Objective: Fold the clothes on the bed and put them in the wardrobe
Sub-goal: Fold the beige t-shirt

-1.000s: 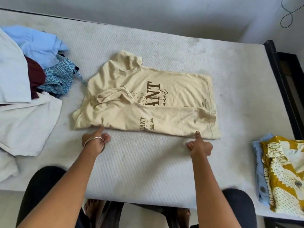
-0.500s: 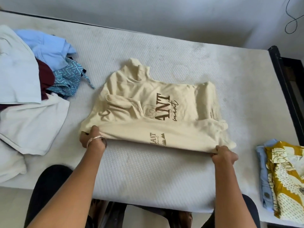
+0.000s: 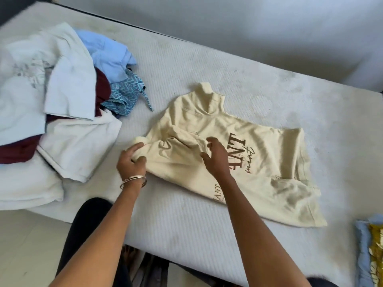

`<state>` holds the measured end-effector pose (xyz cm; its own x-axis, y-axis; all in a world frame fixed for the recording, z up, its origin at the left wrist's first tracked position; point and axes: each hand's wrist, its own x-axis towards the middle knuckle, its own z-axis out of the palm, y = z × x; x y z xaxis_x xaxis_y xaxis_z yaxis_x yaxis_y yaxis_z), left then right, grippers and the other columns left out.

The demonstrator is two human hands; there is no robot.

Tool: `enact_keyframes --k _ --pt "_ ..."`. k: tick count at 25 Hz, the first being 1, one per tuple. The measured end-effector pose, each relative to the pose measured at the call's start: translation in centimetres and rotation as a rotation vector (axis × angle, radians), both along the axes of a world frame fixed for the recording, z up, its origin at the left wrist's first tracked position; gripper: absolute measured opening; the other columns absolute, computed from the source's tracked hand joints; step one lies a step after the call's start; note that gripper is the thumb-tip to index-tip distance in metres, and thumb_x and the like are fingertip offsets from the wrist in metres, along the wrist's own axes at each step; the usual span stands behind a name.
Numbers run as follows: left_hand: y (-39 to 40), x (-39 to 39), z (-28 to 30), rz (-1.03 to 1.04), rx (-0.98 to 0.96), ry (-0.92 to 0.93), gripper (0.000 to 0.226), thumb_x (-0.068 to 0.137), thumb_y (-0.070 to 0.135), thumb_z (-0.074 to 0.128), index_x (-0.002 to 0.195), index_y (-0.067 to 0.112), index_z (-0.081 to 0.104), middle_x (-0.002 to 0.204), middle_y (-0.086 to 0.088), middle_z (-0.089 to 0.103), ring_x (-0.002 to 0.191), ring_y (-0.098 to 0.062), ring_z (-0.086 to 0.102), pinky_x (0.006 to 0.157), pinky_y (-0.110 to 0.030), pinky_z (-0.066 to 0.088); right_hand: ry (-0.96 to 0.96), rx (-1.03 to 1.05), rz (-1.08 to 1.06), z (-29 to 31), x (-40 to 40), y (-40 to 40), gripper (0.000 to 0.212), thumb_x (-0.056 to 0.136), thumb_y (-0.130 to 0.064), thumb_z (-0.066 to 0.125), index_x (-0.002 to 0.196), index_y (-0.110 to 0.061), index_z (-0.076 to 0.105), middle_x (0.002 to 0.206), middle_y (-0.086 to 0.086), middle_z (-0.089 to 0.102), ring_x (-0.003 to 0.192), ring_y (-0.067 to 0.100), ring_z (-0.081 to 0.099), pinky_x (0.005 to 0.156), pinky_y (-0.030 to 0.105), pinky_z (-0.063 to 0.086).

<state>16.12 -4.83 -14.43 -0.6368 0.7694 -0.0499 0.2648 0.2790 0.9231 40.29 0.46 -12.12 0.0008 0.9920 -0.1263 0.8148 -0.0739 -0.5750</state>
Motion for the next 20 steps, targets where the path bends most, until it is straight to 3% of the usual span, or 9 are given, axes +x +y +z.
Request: enact_keyframes --k 4,7,9,11,13,14,16,17,20 --pt "-0.3 -1.8 -1.7 -0.198 -0.338 0.170 0.054 0.065 0.006 0.081 0.116 0.014 0.067 0.108 -0.017 0.064 0.099 -0.034 0.059 0.089 -0.035 0.043 -0.099 -0.209 0.216 -0.5 -4.8 4.6 0.061 0.085 -0.016 0.069 0.139 -0.013 0.042 0.135 0.011 0.052 0.127 0.034 0.043 0.101 0.043 0.037" --pt "0.0 -3.4 -2.6 -0.198 -0.243 0.542 0.039 0.059 0.019 0.080 0.097 0.022 0.073 0.107 -0.014 0.055 0.093 -0.036 0.054 0.082 -0.038 0.043 -0.249 -0.331 0.265 -1.2 -6.3 6.4 0.047 0.087 -0.040 0.069 0.128 -0.022 0.053 0.126 0.003 0.056 0.125 0.030 0.039 0.098 0.049 0.033" --pt "0.8 -3.3 -2.6 -0.424 -0.130 0.703 0.038 0.060 0.017 0.079 0.097 0.016 0.073 0.103 -0.014 0.057 0.088 -0.037 0.054 0.077 -0.040 0.048 -0.267 -0.255 0.291 -1.6 -6.0 6.6 0.033 0.086 -0.042 0.070 0.106 -0.017 0.062 0.110 0.005 0.061 0.114 0.030 0.047 0.087 0.042 0.034" --pt "1.7 -3.1 -2.4 -0.646 -0.232 0.674 0.050 0.069 0.015 0.080 0.116 0.007 0.066 0.107 -0.020 0.057 0.095 -0.039 0.055 0.082 -0.046 0.049 0.031 -0.142 0.204 -1.6 -5.8 6.9 0.026 0.086 -0.036 0.071 0.084 -0.015 0.056 0.085 0.006 0.063 0.087 0.025 0.056 0.070 0.033 0.037" --pt "2.5 -3.0 -2.5 -0.727 -0.359 0.633 0.051 0.078 0.016 0.074 0.126 0.004 0.059 0.112 -0.022 0.056 0.103 -0.038 0.053 0.089 -0.044 0.045 0.386 -0.136 0.053 -0.7 -4.9 6.9 0.027 0.088 -0.032 0.068 0.081 -0.013 0.050 0.070 0.008 0.058 0.063 0.019 0.051 0.055 0.028 0.038" --pt "2.8 -3.0 -2.4 -0.713 -0.363 0.626 0.044 0.080 0.015 0.071 0.122 0.004 0.061 0.109 -0.021 0.058 0.103 -0.038 0.053 0.088 -0.042 0.043 0.468 -0.130 0.014 -0.5 -4.3 7.2 0.024 0.090 -0.030 0.066 0.085 -0.012 0.052 0.070 0.010 0.059 0.062 0.018 0.052 0.053 0.028 0.039" --pt "3.4 -3.1 -2.0 -0.632 -0.294 0.529 0.026 0.080 0.011 0.071 0.105 0.002 0.068 0.097 -0.019 0.063 0.093 -0.035 0.056 0.078 -0.032 0.039 0.371 -0.084 0.059 -0.1 -3.1 8.3 0.012 0.095 -0.024 0.059 0.098 -0.013 0.059 0.085 0.012 0.066 0.076 0.021 0.060 0.063 0.028 0.043" --pt "3.6 -3.3 -1.4 -0.587 -0.247 0.436 0.020 0.080 0.010 0.072 0.099 0.002 0.068 0.090 -0.016 0.064 0.085 -0.030 0.057 0.071 -0.024 0.036 0.305 -0.065 0.115 0.1 -2.8 9.0 0.015 0.097 -0.020 0.055 0.110 -0.015 0.061 0.099 0.011 0.069 0.091 0.024 0.063 0.073 0.027 0.044" --pt "3.9 -3.4 -0.3 -0.592 -0.244 0.281 0.019 0.089 0.011 0.064 0.104 0.000 0.060 0.081 -0.009 0.062 0.074 -0.024 0.056 0.061 -0.019 0.033 0.218 -0.187 0.235 -0.1 -2.2 10.4 0.048 0.100 -0.014 0.050 0.147 -0.022 0.042 0.137 0.006 0.056 0.126 0.023 0.050 0.096 0.015 0.032"
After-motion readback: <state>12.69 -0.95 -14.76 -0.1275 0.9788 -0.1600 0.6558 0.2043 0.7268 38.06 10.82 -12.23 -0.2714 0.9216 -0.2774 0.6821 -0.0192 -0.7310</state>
